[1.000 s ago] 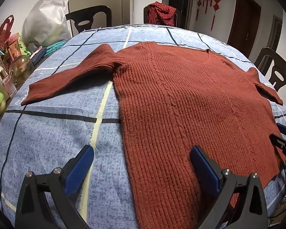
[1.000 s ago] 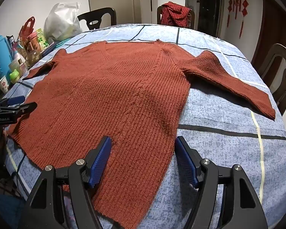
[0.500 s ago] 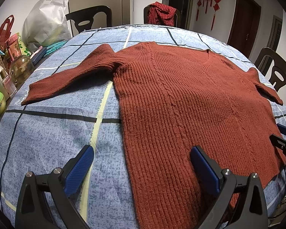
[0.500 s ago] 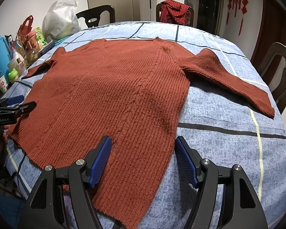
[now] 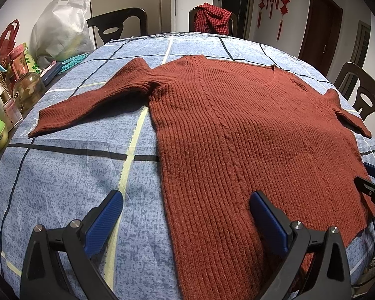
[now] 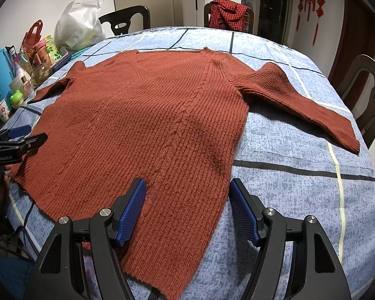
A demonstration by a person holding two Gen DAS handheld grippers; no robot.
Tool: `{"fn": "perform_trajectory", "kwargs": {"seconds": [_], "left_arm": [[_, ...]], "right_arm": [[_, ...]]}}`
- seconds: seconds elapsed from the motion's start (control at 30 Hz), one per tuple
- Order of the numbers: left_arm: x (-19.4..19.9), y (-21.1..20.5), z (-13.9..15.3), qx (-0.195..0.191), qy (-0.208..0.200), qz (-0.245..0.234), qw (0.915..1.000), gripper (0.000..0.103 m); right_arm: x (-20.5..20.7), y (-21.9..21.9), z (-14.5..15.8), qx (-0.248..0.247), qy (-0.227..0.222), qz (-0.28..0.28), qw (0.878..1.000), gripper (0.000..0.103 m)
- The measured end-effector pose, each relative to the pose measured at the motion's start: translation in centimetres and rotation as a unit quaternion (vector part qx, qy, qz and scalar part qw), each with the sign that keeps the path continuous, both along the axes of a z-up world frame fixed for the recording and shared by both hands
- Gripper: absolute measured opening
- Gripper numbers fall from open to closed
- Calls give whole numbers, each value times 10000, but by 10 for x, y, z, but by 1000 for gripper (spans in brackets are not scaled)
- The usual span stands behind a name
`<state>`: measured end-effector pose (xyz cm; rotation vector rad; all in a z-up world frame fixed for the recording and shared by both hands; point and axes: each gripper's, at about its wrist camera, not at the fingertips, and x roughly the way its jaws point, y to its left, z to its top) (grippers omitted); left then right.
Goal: Fold small clothes
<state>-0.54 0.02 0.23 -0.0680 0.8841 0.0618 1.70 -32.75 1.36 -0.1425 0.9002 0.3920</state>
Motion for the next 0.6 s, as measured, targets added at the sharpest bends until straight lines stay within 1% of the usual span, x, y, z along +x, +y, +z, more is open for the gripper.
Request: {"fn": "perform_trajectory", "kwargs": {"seconds": [0.6], "left_arm": [[0, -2, 0, 14, -19, 5, 10000, 103]], "right_arm": [[2, 3, 1, -40, 67, -44, 10000, 69]]}}
